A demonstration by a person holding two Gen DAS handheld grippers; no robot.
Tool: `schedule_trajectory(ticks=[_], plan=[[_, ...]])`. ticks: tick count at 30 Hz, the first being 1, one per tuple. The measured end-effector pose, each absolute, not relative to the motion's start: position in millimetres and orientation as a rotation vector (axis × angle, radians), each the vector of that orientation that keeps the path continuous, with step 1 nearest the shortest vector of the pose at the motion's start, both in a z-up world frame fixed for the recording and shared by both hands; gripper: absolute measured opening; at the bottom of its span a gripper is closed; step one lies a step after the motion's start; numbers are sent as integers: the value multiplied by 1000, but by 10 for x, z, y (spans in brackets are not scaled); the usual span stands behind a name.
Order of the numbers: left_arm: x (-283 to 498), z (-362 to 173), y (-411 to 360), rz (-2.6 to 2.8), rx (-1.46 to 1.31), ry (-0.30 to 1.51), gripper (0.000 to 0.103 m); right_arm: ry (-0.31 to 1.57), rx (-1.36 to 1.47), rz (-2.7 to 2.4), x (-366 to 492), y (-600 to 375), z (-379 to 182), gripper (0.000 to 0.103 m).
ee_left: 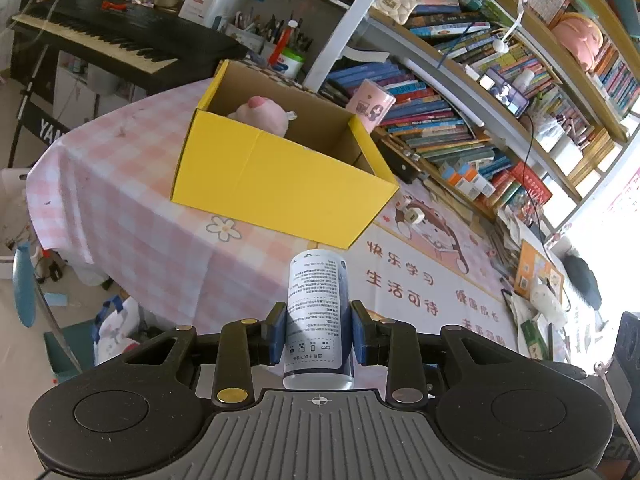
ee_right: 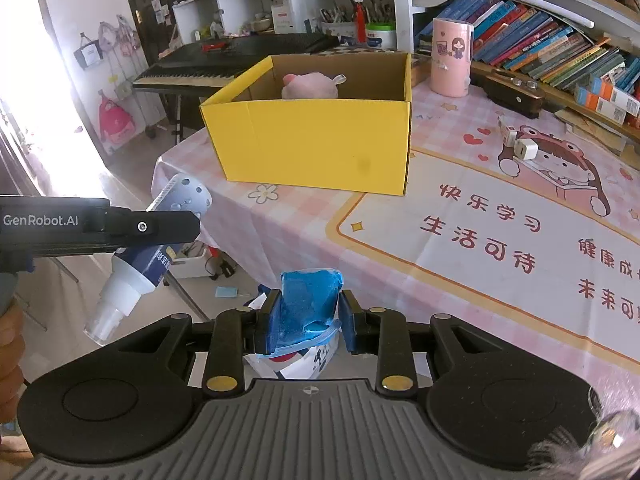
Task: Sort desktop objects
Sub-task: 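Carry the spray bottle with the left tool while the right tool carries the blue piece to the yellow box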
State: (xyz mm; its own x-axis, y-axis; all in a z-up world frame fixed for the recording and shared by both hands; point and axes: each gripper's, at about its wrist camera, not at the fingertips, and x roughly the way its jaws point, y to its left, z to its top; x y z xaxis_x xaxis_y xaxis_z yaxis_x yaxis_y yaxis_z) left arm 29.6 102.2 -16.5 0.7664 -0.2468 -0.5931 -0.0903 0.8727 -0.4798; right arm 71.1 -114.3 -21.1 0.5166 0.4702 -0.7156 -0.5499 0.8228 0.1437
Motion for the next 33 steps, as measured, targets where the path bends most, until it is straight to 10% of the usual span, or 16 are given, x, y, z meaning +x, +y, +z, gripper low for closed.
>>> schedule_trajectory(ticks=[33], plan=[[1906, 463, 1214, 75, -397, 427, 31, 539, -131, 756, 2604, -754, 455, 28]])
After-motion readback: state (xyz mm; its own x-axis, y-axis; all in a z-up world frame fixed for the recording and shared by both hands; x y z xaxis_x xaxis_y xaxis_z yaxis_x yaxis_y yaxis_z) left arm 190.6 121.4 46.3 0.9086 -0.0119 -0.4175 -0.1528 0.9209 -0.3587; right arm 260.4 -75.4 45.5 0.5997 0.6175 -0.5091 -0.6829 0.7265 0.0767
